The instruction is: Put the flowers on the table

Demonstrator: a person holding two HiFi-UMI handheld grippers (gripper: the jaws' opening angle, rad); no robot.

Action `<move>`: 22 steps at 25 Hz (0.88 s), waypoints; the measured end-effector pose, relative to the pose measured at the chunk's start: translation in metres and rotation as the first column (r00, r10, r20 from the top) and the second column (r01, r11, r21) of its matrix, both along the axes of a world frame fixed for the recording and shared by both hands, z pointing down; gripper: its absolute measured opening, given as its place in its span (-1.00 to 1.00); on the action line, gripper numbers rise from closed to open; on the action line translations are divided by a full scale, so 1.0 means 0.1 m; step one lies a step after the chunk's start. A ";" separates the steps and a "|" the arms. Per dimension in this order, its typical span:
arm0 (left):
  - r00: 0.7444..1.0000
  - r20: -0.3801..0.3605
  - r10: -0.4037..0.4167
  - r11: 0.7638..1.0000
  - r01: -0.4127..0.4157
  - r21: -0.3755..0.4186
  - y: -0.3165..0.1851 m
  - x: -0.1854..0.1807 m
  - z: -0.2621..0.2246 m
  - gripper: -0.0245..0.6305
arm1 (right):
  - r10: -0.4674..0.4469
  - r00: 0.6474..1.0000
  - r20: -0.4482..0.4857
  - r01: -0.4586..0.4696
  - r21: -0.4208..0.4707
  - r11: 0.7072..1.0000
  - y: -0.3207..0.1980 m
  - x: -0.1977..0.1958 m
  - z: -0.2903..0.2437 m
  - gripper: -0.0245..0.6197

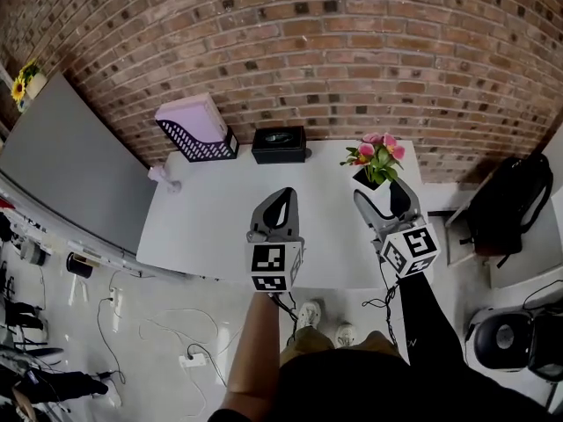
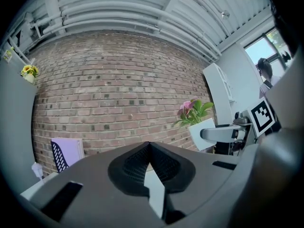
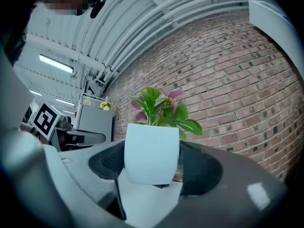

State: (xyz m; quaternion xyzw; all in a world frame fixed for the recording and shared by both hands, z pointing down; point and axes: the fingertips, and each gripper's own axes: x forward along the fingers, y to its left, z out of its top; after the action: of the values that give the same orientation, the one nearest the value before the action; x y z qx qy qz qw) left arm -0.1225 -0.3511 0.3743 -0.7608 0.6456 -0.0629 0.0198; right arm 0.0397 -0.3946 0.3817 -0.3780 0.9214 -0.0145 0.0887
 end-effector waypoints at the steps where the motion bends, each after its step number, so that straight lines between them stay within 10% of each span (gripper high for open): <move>1: 1.000 0.003 0.007 1.000 -0.007 -0.002 -0.05 -0.03 0.02 -0.90 | -0.003 1.000 0.004 0.003 -0.005 1.000 -0.04 -0.05 0.01 0.12; 22: 0.988 -0.036 0.152 0.987 -0.154 -0.050 -0.94 -0.64 0.42 -0.90 | 0.072 0.993 -0.090 -0.085 -0.157 0.984 -0.89 -0.91 0.86 0.12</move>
State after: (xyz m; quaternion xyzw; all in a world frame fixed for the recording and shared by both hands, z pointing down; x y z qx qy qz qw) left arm -0.1868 -0.4449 0.4160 -0.8093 0.5837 -0.0658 -0.0057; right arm -0.0517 -0.4832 0.4682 -0.4202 0.9046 -0.0693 0.0197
